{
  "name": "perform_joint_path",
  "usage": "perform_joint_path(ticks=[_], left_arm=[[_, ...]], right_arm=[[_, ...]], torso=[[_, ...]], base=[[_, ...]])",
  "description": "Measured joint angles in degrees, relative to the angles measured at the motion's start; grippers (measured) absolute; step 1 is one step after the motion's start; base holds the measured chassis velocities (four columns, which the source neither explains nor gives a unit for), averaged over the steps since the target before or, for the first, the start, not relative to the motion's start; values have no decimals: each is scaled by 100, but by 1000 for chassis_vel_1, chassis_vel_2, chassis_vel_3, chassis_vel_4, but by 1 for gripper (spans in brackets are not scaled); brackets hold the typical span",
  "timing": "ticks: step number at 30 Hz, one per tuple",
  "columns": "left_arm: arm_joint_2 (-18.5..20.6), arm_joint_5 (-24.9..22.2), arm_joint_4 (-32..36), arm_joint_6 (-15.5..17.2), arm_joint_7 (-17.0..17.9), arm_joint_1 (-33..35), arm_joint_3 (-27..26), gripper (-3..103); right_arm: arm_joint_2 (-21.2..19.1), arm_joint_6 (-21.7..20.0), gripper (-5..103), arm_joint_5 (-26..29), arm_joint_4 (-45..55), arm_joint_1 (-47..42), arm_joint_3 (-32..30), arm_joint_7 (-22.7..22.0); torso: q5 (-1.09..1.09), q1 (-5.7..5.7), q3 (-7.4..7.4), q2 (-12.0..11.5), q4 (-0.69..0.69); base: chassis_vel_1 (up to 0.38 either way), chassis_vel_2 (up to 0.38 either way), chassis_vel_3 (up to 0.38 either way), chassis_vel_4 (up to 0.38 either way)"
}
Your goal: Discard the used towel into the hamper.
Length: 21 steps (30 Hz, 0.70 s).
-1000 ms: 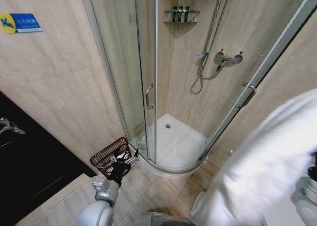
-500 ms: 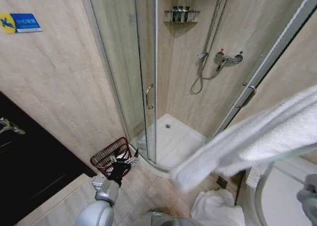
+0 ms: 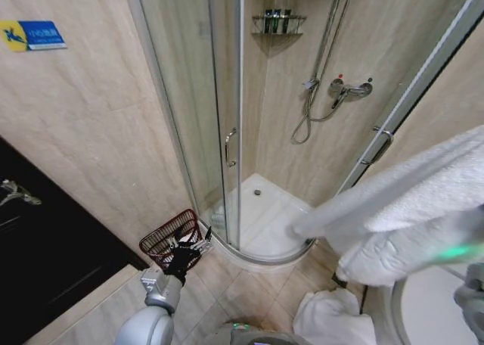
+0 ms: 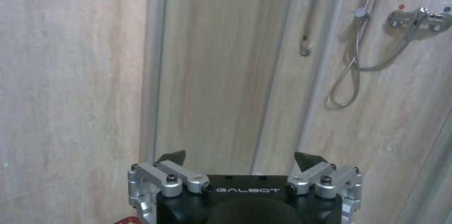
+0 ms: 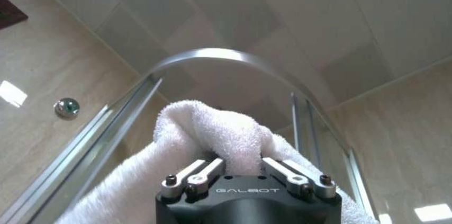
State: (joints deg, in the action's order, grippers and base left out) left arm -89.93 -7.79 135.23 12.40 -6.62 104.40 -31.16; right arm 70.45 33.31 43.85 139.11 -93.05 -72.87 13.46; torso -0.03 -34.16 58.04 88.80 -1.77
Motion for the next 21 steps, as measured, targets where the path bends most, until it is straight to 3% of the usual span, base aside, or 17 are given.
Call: perform_joint_path(ticks=[7, 21], left_arm=[[3, 0, 0, 0, 0, 0, -1, 100], [-1, 0, 0, 0, 0, 0, 1, 100]], right_arm=[[33, 27, 8, -8, 28, -38, 0, -7], [185, -6, 8, -86, 251, -96, 58, -40]], torso=[[-2, 0, 0, 0, 0], [2, 0, 0, 0, 1]], base=[[89, 72, -107, -83], [3, 4, 0, -2]])
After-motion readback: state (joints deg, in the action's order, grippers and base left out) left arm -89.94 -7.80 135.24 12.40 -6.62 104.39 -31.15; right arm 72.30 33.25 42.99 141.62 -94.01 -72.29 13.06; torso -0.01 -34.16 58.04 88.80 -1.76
